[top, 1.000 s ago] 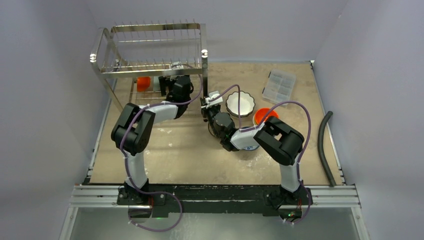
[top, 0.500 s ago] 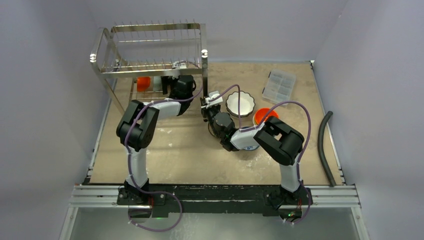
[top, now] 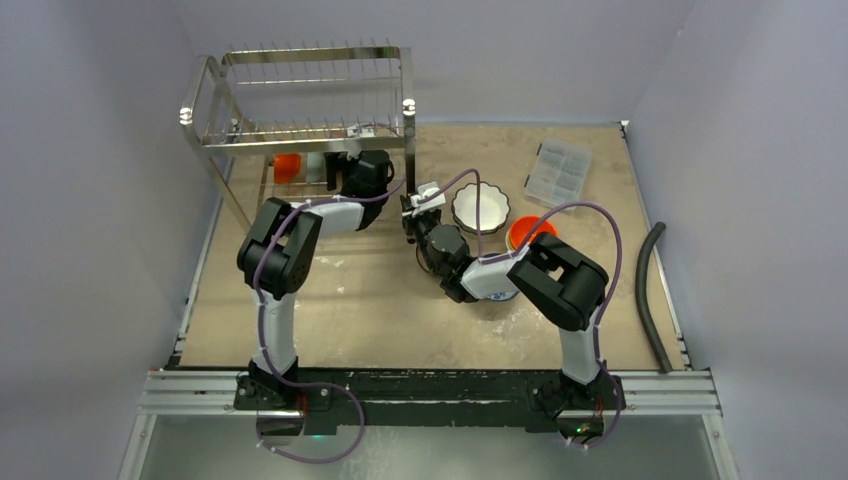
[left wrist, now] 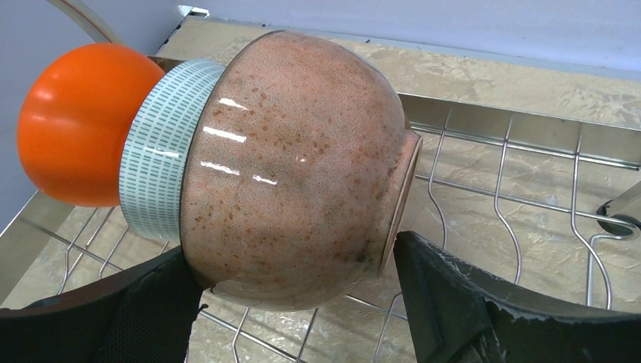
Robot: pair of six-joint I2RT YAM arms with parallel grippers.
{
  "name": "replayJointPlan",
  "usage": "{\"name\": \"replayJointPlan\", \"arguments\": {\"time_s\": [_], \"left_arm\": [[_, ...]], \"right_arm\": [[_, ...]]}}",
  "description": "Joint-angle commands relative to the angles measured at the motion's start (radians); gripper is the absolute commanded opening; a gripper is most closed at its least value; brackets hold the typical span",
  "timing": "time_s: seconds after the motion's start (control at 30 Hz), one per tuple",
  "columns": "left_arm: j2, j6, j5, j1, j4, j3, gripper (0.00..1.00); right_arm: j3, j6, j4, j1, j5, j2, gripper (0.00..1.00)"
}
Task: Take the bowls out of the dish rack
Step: Pick up the bowl from the dish rack.
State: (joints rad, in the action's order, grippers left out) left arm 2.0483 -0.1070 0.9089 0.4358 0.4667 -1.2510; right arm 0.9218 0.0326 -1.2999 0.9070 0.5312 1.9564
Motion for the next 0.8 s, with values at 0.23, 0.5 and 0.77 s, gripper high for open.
{"name": "replayJointPlan", "arguments": {"time_s": [0.23,0.5,0.77], "left_arm": [[-0.056,0.012,0.021,0.007,-0.013,-0.018,0.86],[-0.091,0.007,0.009,0.008,-0.011,-0.001,0.84],[-0.113,0.003,-0.014,0.007,-0.01,0.017,0.8]], "right_arm": [[0.031,-0.014,0.064,0.014,-0.091,0.004,0.0],[0.033,-0.015,0.068,0.015,-0.093,0.004,0.0],[0.034,-0.013,0.072,0.015,-0.094,0.003,0.0]]}}
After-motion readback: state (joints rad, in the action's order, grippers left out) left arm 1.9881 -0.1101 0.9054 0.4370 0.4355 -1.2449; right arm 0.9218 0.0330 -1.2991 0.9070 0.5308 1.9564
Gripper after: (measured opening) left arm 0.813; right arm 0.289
